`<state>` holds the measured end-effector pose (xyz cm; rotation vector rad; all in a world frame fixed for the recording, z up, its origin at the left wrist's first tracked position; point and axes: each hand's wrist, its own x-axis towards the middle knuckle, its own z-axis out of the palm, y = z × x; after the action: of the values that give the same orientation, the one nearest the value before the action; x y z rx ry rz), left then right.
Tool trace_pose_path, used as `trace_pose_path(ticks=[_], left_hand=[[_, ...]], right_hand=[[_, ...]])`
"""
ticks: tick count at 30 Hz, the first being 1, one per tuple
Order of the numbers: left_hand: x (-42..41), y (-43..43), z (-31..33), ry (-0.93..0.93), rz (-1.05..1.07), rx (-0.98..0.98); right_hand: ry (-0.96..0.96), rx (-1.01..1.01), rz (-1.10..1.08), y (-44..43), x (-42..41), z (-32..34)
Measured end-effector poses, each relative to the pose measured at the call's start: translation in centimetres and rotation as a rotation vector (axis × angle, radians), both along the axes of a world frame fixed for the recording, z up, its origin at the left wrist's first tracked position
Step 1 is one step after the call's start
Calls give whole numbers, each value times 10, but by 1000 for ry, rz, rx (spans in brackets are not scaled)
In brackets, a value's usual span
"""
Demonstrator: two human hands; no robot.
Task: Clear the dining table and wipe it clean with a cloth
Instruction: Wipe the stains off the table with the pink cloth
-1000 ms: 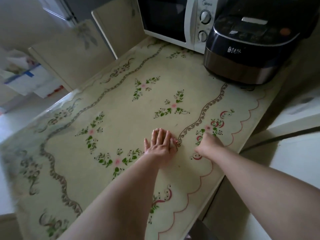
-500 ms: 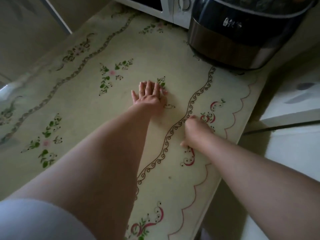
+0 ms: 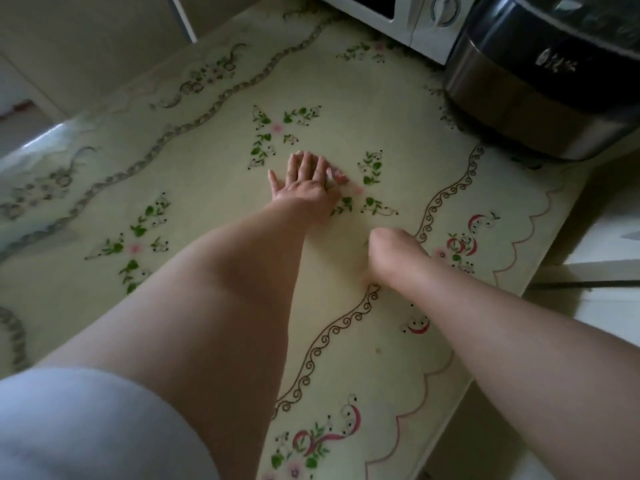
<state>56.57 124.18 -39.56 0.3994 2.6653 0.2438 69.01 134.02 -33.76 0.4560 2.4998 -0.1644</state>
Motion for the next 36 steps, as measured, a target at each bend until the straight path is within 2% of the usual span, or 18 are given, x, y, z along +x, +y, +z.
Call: trace_pose_path(ticks=[6,13,22,30,36], left_hand=[[-4,-101,0,-1,239,-15],[35,-214,4,-58,473,-51],[112,-286,3,-127,674,-80],[175,-259,2,-149,801,-150],[185,-182,8,-176,661,-165]], right_hand=[[-23,-229,124,-75,-5,-4],[-2,-107,178,-107,4,-18],[22,-83,170,-109,16,-12],[58,-225,98,-75,51,-10],[78,-257,-5,-16,79,-6]])
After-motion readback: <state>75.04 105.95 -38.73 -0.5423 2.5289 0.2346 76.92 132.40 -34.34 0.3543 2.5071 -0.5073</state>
